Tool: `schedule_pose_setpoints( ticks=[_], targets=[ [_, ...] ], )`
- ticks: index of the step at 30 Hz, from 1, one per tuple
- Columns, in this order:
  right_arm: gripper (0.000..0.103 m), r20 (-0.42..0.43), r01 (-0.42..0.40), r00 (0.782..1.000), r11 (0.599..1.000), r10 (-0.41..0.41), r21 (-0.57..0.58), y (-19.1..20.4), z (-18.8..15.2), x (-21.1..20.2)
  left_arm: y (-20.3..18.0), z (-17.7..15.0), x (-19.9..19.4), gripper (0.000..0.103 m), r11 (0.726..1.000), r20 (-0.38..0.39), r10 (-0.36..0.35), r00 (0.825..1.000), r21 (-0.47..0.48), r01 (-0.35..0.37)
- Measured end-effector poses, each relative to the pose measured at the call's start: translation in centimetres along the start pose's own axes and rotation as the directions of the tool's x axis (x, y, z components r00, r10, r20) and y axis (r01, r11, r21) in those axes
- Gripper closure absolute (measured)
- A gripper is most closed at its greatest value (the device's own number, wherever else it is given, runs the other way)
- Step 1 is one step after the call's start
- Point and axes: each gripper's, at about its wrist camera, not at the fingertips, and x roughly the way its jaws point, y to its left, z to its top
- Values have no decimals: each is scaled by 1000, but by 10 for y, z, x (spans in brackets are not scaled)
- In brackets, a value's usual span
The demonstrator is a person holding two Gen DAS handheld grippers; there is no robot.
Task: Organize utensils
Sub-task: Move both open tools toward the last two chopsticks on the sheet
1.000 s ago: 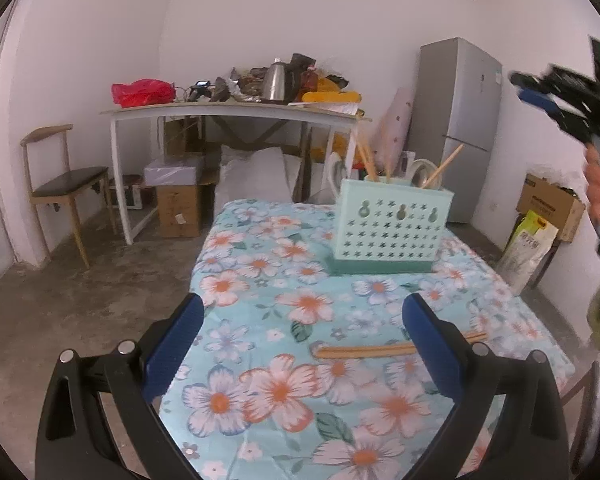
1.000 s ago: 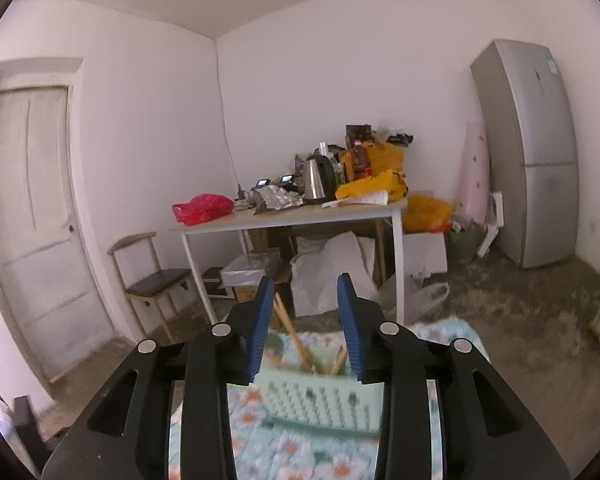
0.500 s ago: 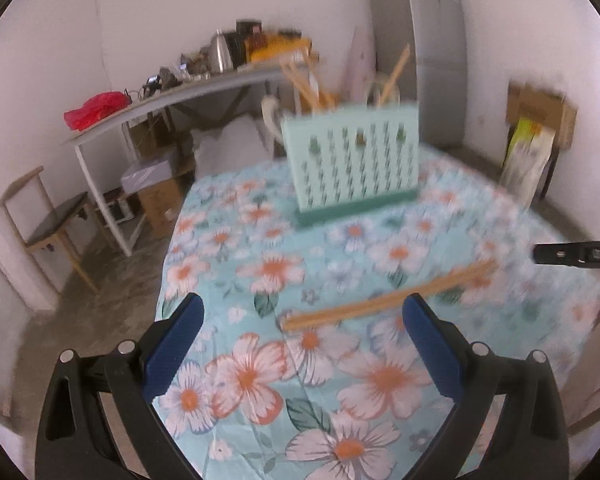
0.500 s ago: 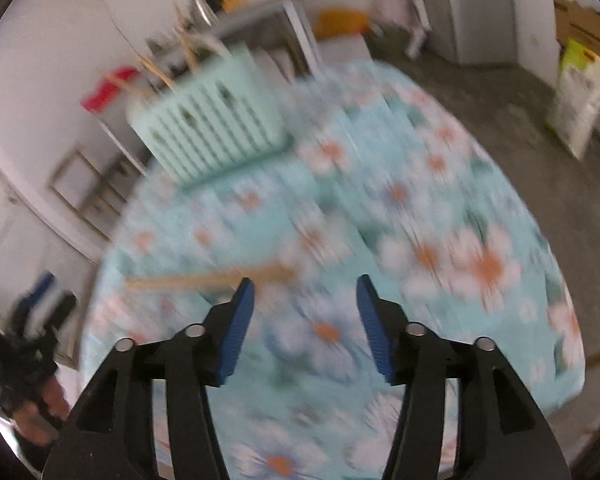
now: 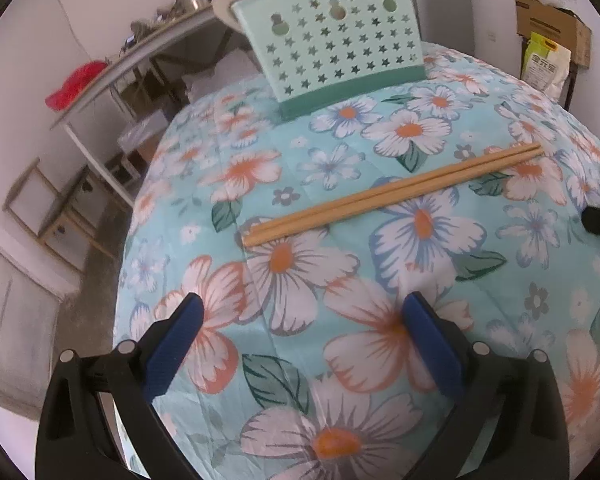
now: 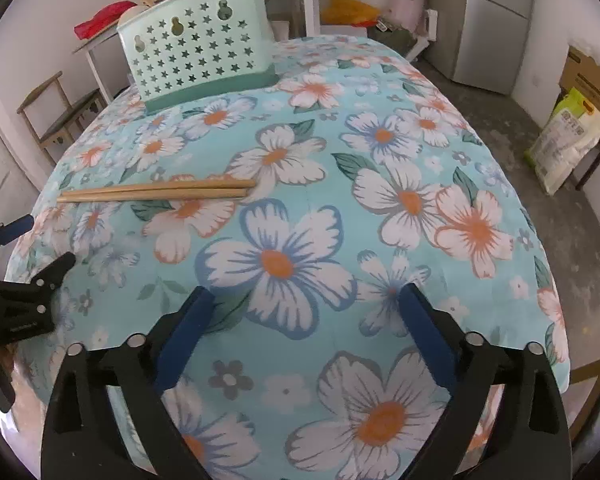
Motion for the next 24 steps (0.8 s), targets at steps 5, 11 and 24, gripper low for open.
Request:
schedule_pose_setpoints(
  ticks=[5, 11, 24],
  targets=[
    [8, -11, -14, 1000, 1000, 15, 10, -1, 1, 3, -4, 5, 2, 5, 1000, -36, 22, 999, -11, -23],
    [8, -37, -14, 999, 1000, 15, 19, 0, 4, 5, -7, 7, 3, 5, 999, -56, 47, 997, -21, -48],
    [8, -40, -8, 999, 1000, 8, 2, 0, 5, 6, -9, 8, 2, 5, 997, -78, 64, 995, -27, -66]
  ],
)
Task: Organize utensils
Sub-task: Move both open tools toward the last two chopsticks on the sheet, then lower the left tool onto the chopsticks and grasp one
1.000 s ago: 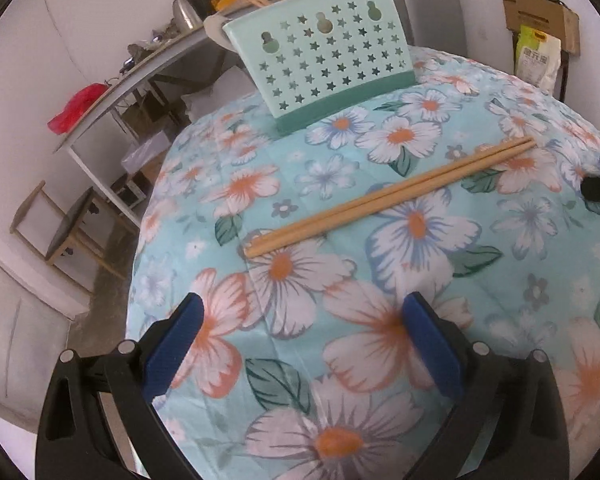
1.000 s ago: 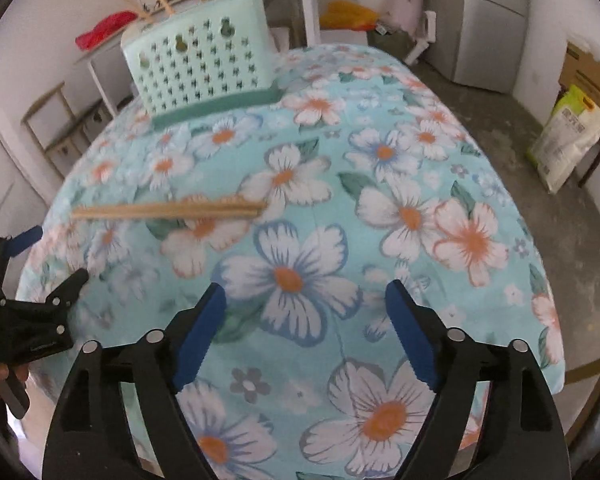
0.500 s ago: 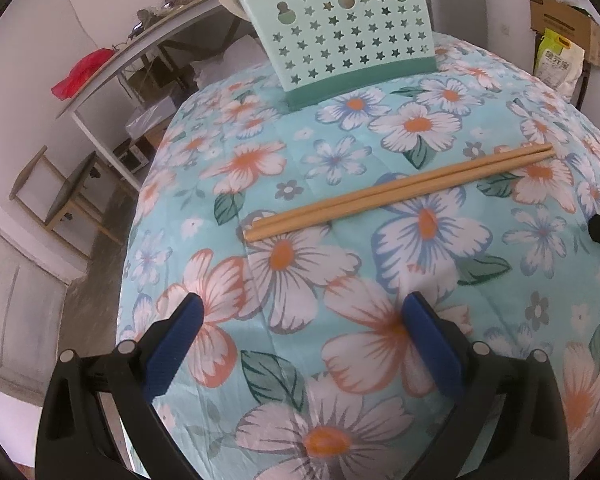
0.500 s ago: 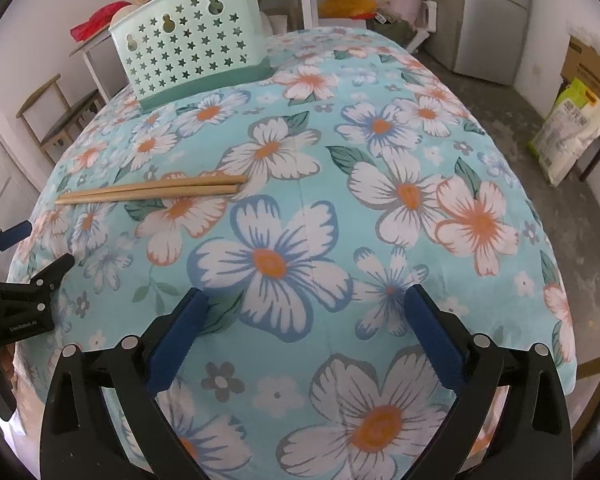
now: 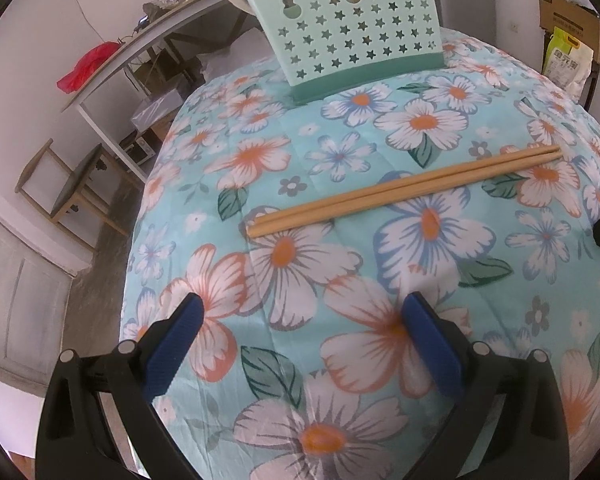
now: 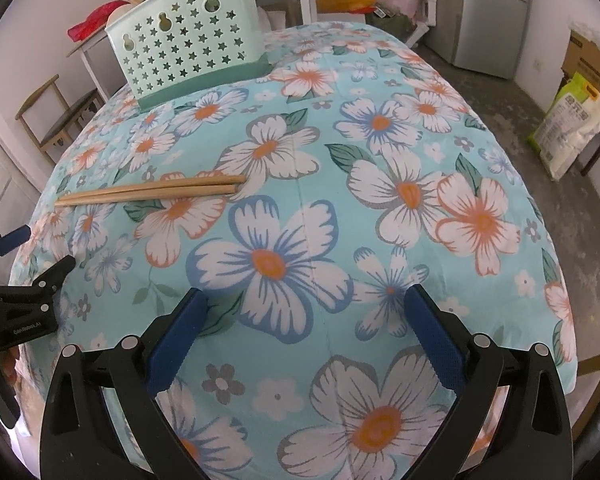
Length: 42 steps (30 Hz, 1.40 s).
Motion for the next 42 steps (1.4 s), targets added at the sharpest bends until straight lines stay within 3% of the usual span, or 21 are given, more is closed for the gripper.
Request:
schedule_pose_setpoints(
  ticks=[4, 8, 13, 23, 28, 31, 32, 42],
  targets=[
    [8, 14, 17, 1000, 1000, -17, 10, 2, 3, -6, -1, 0, 0, 5, 1000, -1, 4, 1000, 2, -4],
    [8, 100, 47, 994, 997, -42, -54, 14, 7, -18, -1, 0, -1, 5, 1000, 0, 6, 1000, 6, -6],
    [8, 43, 39, 998, 996, -36, -77, 18, 7, 4, -3, 1, -3, 5, 999, 4, 28, 1000, 27, -28],
    [8, 60, 37, 998, 997, -32, -73, 19, 2, 7, -4, 0, -2, 5, 1000, -10, 23, 1000, 11, -23],
    [8, 61, 38, 998, 997, -34, -61, 17, 0, 5, 8, 2, 5, 5, 996, -54, -54, 997, -68, 50],
    [8, 62, 40, 997, 998, -37, -47, 16, 0, 4, 33, 1, 20, 4, 960, -102, -207, 973, -213, 182],
    [8, 65, 42, 997, 998, -39, -39, 17, -1, 4, 36, 2, 22, 4, 953, -102, -230, 968, -223, 203],
    [8, 107, 17, 994, 1000, -17, 5, 11, -7, -1, 35, -7, 18, 4, 961, -65, -219, 974, -187, 204]
  ],
)
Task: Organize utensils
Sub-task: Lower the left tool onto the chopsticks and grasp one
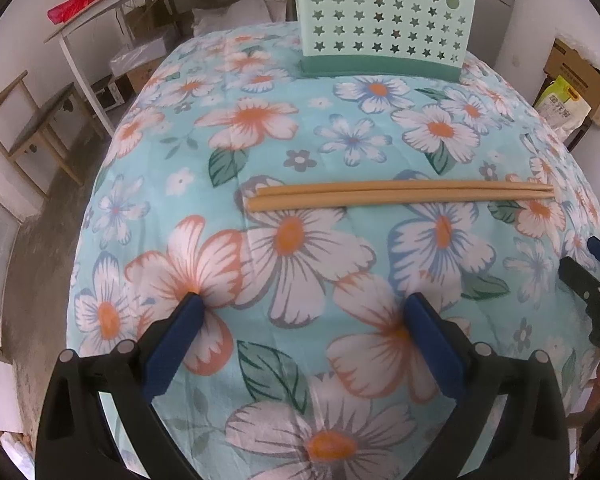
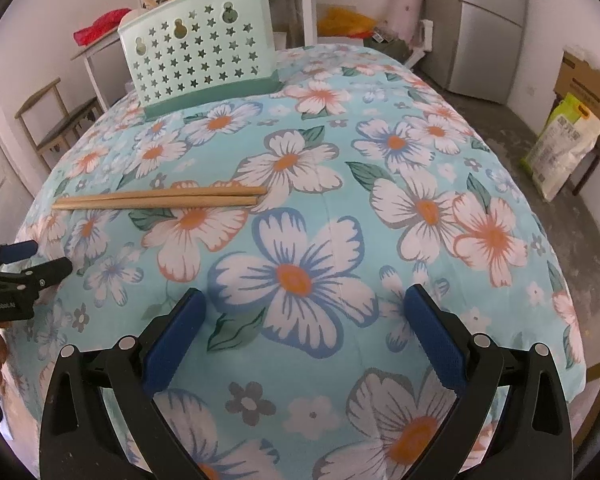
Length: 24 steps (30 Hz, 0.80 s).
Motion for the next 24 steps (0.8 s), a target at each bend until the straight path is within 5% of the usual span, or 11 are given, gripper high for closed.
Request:
schedule_pose_setpoints(
  ticks=[7, 10, 18, 21, 24],
  targets=[
    [8, 31, -62, 998, 998, 61, 28, -8, -1, -2, -5, 4, 2, 4, 999, -1, -6, 1000, 38, 6],
    [8, 32, -123, 992, 990, 121, 65, -17, 2, -4, -10, 7, -15, 7, 997, 91, 3, 996, 82, -11],
    [8, -16, -237, 970, 959, 242, 156, -36, 18, -11, -51, 19, -39, 36, 960, 234, -25, 972, 278, -42],
    [9, 17, -248, 968, 952, 249, 181, -47, 23, -17, -76, 16, -43, 45, 909, 289, -19, 957, 405, -104],
    [14, 40, -255, 967, 939, 252, 229, -63, 27, -20, -107, 5, -39, 54, 797, 367, 33, 930, 551, -246]
  ],
)
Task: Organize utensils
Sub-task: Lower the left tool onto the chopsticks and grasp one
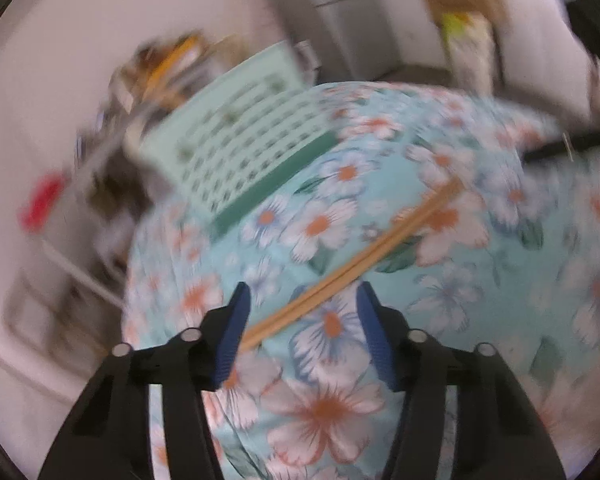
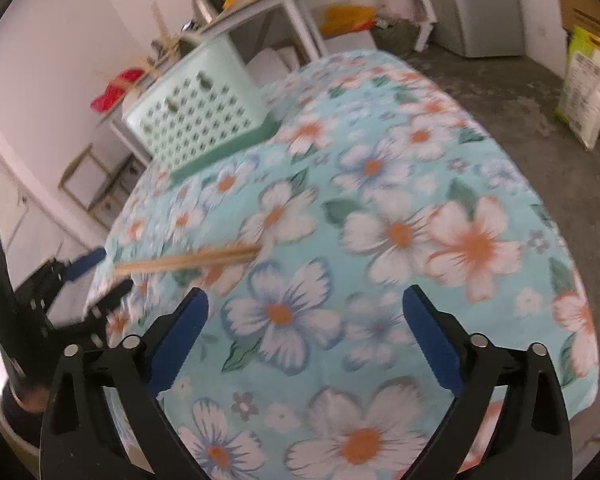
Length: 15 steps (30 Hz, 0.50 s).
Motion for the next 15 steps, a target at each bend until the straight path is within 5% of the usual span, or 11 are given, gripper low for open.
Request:
schedule_pose_setpoints(
  ticks=[4, 10, 15],
  targets=[
    [20, -12, -17, 1000, 997, 18, 79, -21, 4, 2, -41, 2, 5, 64, 961, 51, 83, 995, 261, -93],
    [22, -35, -28, 999, 994, 31, 102, -26, 2, 7, -57, 5, 18, 80, 917, 77, 95, 992, 380, -118],
    [22, -42, -22, 999, 996, 26, 90, -23, 1, 11, -60, 9, 35, 90, 908, 61, 83, 995, 408, -101]
  ],
)
